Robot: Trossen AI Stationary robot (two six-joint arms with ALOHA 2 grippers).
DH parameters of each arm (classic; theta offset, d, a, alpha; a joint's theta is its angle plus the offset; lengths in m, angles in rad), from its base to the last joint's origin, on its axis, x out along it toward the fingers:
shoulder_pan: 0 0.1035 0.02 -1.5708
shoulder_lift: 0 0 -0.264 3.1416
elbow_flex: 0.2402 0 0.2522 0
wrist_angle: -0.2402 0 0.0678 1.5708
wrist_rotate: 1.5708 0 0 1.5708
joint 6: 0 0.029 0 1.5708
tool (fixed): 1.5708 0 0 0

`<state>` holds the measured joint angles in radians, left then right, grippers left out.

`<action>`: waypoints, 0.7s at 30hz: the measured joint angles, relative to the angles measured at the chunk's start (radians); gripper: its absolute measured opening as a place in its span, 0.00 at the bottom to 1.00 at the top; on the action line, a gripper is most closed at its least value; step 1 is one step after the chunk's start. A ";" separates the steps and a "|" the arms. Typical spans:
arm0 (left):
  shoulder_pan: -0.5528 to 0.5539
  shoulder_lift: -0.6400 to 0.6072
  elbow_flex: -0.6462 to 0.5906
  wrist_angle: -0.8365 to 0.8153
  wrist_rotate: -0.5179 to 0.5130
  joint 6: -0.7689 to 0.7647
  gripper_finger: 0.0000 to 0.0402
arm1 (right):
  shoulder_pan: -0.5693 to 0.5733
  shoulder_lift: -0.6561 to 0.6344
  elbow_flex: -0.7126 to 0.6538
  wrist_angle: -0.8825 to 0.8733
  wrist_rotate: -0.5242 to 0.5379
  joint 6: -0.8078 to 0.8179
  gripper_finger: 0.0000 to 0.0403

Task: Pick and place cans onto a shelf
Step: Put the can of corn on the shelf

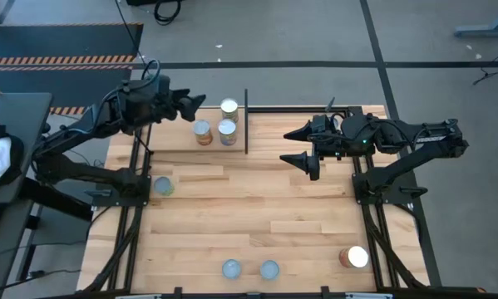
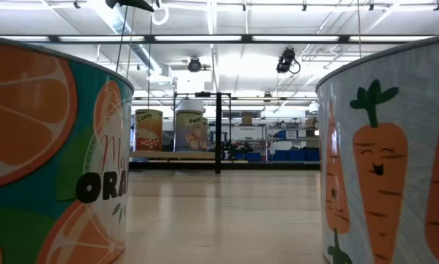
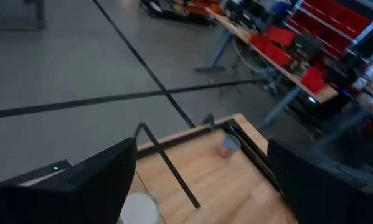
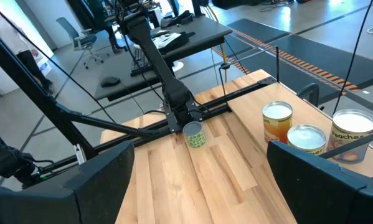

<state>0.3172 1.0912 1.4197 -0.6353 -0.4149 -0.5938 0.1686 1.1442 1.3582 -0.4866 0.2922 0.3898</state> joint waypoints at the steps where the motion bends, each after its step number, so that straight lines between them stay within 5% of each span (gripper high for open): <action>1: -0.008 -0.001 0.000 0.001 -0.001 0.000 0.91 | 0.000 0.000 0.000 0.000 0.000 0.000 0.93; 7: -0.029 -0.003 0.000 -0.062 0.083 0.025 0.91 | 0.000 0.000 0.000 0.000 0.000 0.000 0.93; 15: -0.029 -0.056 0.000 -0.103 0.342 0.241 0.91 | 0.000 0.000 0.000 0.000 0.000 0.000 0.93; 21: -0.021 -0.144 0.000 -0.108 0.366 0.317 0.91 | 0.000 0.000 0.000 0.000 0.000 0.000 0.93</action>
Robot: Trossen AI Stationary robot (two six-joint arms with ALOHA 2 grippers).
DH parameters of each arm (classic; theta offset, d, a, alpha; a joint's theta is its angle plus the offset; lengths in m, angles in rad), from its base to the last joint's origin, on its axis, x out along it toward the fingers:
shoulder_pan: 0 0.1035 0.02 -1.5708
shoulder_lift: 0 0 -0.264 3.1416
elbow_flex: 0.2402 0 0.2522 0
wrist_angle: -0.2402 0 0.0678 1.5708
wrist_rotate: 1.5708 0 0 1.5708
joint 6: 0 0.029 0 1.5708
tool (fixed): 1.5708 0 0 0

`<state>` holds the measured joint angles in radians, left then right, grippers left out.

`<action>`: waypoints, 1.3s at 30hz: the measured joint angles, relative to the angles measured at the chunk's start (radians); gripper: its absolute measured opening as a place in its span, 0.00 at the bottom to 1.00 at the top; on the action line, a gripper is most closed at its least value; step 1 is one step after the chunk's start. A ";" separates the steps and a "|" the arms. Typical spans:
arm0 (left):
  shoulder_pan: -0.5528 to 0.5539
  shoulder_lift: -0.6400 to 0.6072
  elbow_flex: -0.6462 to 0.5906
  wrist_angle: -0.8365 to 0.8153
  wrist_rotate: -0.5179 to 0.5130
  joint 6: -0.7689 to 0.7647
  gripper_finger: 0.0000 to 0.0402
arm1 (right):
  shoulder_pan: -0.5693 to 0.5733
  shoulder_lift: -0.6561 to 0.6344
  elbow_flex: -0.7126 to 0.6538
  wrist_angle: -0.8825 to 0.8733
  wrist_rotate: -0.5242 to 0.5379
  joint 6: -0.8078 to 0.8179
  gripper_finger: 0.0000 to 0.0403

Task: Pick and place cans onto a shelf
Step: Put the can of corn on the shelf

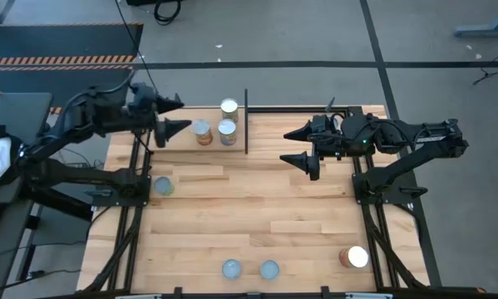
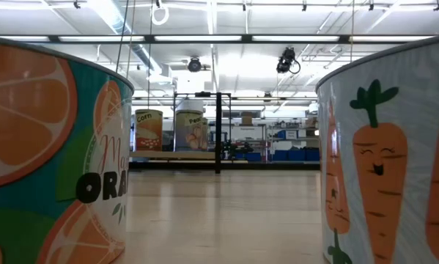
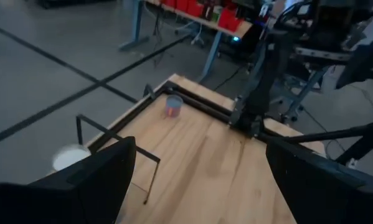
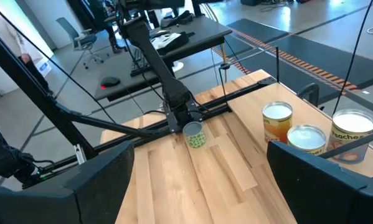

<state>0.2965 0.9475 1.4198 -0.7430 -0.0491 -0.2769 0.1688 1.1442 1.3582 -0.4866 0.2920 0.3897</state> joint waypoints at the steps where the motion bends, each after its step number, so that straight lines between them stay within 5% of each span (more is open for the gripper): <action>1: 0.000 -0.008 0.000 -0.005 0.009 0.001 0.91 | 0.000 0.000 0.000 0.000 0.000 0.000 0.93; 8: -0.058 -0.014 0.000 0.011 0.032 -0.012 0.91 | 0.000 0.000 0.000 0.000 0.000 0.000 0.93; 24: -0.492 -0.027 -0.231 0.567 0.065 0.021 0.89 | 0.000 0.000 0.000 0.000 0.000 0.000 0.93; 30: -0.550 -0.026 -0.235 0.680 -0.058 0.022 0.89 | 0.000 0.000 0.000 0.001 0.000 0.000 0.93; 39: -0.558 -0.025 -0.235 0.731 -0.070 -0.022 0.89 | 0.000 0.000 0.000 0.003 0.000 0.000 0.93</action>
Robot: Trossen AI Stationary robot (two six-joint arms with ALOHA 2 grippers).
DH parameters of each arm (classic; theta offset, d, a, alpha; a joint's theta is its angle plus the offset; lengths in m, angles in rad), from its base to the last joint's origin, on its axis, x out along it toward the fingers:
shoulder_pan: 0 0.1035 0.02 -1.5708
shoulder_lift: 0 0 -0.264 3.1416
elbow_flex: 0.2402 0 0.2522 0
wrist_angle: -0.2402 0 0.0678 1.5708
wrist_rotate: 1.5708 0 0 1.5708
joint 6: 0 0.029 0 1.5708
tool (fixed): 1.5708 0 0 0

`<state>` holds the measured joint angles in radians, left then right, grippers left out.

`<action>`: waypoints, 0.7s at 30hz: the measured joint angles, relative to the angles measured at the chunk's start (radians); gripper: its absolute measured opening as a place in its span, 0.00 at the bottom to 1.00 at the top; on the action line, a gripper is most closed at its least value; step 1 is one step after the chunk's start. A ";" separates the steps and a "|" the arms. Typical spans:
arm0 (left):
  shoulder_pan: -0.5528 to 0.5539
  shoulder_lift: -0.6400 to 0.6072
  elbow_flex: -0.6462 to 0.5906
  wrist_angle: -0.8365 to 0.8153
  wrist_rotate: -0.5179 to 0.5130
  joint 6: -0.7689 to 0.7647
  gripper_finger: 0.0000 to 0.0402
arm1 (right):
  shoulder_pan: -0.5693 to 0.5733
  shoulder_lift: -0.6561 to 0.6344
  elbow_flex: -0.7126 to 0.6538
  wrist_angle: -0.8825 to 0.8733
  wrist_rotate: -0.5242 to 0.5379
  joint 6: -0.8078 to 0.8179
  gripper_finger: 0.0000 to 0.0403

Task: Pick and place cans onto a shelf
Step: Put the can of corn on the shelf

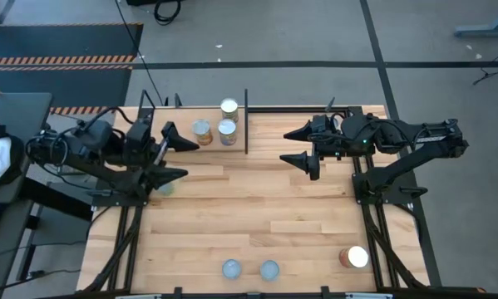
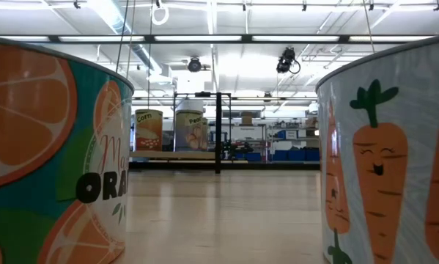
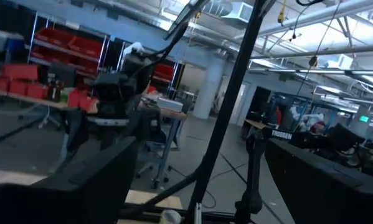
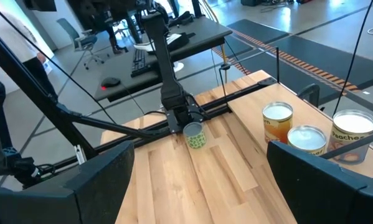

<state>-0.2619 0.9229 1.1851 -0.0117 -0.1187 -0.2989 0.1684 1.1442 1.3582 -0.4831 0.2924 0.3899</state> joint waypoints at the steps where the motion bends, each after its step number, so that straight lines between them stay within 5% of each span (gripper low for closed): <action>1: 0.000 0.007 0.000 -0.002 0.000 -0.007 0.89 | 0.000 0.000 0.000 0.000 0.000 0.000 0.93; 8: 0.000 0.040 -0.001 0.006 0.015 -0.252 0.89 | 0.000 0.000 0.000 0.000 0.000 0.000 0.93; 15: -0.022 0.059 0.000 0.036 0.094 -0.296 0.89 | 0.000 0.000 0.000 0.000 0.000 0.000 0.93; 21: -0.043 0.073 0.000 0.128 0.164 -0.185 0.89 | 0.000 0.000 0.000 0.003 0.000 0.000 0.93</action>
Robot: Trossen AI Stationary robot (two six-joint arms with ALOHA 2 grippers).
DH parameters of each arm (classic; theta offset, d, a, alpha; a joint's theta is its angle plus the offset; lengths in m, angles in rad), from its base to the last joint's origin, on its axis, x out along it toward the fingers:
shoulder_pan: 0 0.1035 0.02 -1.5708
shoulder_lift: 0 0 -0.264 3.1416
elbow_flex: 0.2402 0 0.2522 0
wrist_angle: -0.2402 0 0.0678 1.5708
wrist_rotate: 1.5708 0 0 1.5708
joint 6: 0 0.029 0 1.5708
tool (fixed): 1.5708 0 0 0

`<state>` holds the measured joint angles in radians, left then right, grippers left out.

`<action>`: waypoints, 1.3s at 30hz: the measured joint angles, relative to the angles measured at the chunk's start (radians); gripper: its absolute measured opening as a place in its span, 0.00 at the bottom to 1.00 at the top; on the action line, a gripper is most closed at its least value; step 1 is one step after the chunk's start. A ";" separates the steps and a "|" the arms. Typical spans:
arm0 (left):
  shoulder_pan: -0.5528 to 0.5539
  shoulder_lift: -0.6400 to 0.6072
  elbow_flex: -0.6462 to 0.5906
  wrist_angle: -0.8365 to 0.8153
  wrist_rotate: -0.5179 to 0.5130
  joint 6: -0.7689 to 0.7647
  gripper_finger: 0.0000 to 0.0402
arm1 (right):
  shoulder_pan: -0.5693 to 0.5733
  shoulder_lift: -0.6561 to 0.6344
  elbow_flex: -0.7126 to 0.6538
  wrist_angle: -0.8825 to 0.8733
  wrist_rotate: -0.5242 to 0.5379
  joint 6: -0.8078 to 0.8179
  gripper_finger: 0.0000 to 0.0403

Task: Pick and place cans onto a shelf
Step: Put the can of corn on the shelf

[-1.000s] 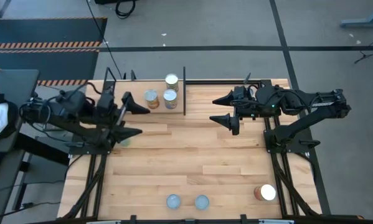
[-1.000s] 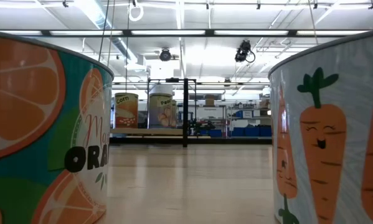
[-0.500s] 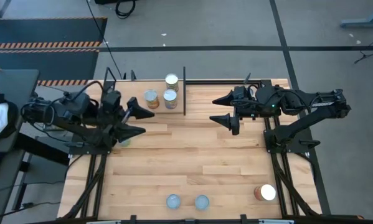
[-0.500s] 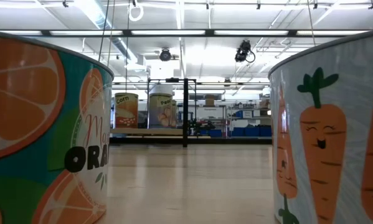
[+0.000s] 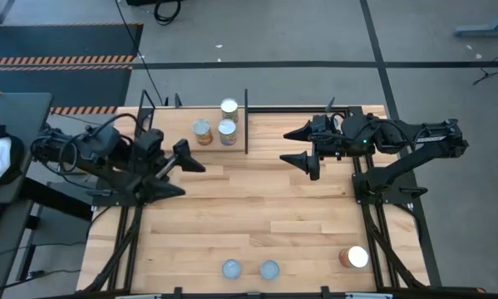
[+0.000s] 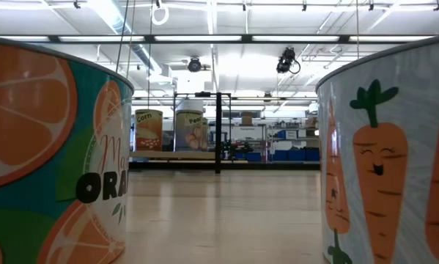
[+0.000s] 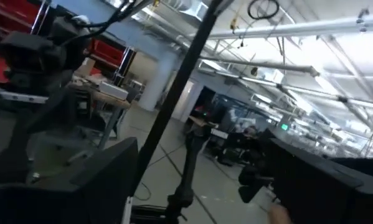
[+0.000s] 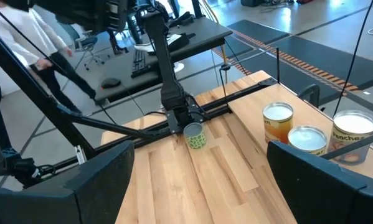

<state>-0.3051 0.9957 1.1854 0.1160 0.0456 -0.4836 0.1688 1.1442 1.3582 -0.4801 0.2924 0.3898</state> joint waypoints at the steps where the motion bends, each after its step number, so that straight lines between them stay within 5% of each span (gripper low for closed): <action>1: -0.008 0.001 0.000 0.000 0.000 0.016 0.89 | 0.000 0.000 0.000 0.000 0.000 0.000 0.93; 28: -0.204 0.051 -0.002 0.122 -0.062 0.205 0.89 | 0.000 0.000 0.000 0.001 0.000 0.000 0.93; 39: -0.198 0.039 0.000 0.110 -0.252 0.335 0.89 | 0.000 0.000 0.000 0.001 0.000 0.000 0.93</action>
<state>-0.5030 1.0350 1.1853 0.2259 -0.2060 -0.1491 0.1688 1.1442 1.3582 -0.4793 0.2920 0.3897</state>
